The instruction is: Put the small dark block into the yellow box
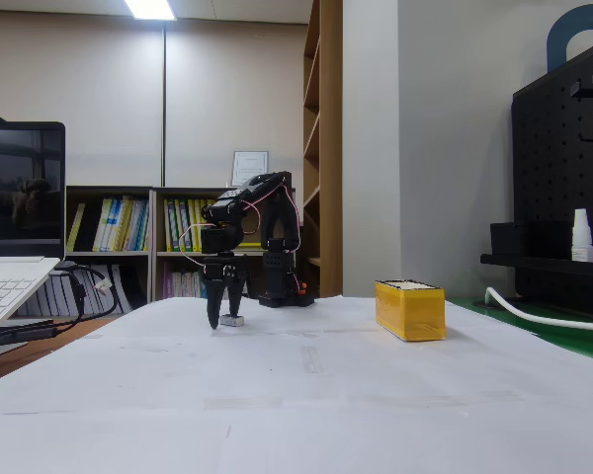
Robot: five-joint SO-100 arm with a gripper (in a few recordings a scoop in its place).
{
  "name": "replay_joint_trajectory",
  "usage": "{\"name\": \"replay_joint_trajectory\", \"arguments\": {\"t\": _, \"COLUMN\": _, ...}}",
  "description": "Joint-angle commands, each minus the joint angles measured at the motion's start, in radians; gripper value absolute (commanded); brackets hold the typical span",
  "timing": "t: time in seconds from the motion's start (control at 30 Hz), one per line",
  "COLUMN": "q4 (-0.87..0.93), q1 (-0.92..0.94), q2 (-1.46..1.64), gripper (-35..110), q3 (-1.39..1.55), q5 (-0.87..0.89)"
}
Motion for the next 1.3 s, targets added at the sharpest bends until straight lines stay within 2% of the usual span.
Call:
{"name": "replay_joint_trajectory", "arguments": {"t": 0.0, "q4": 0.018, "q1": -0.008, "q2": 0.003, "gripper": 0, "q3": 0.012, "q5": -0.012}}
{"name": "replay_joint_trajectory", "arguments": {"t": 0.3, "q4": 0.02, "q1": -0.003, "q2": -0.002, "gripper": 0, "q3": 0.002, "q5": -0.046}}
{"name": "replay_joint_trajectory", "arguments": {"t": 0.5, "q4": 0.08, "q1": -0.018, "q2": -0.176, "gripper": 0, "q3": -0.02, "q5": -0.049}}
{"name": "replay_joint_trajectory", "arguments": {"t": 0.6, "q4": 0.204, "q1": -0.023, "q2": -0.259, "gripper": 0, "q3": 0.083, "q5": -0.037}}
{"name": "replay_joint_trajectory", "arguments": {"t": 0.8, "q4": 0.551, "q1": -0.06, "q2": -0.347, "gripper": 0, "q3": 0.522, "q5": -0.055}}
{"name": "replay_joint_trajectory", "arguments": {"t": 0.97, "q4": 0.719, "q1": -0.181, "q2": -0.356, "gripper": 0, "q3": 0.908, "q5": -0.101}}
{"name": "replay_joint_trajectory", "arguments": {"t": 1.1, "q4": 0.836, "q1": -0.345, "q2": -0.351, "gripper": 0, "q3": 1.154, "q5": -0.242}}
{"name": "replay_joint_trajectory", "arguments": {"t": 1.27, "q4": 0.834, "q1": -0.6, "q2": -0.357, "gripper": 0, "q3": 1.157, "q5": -0.463}}
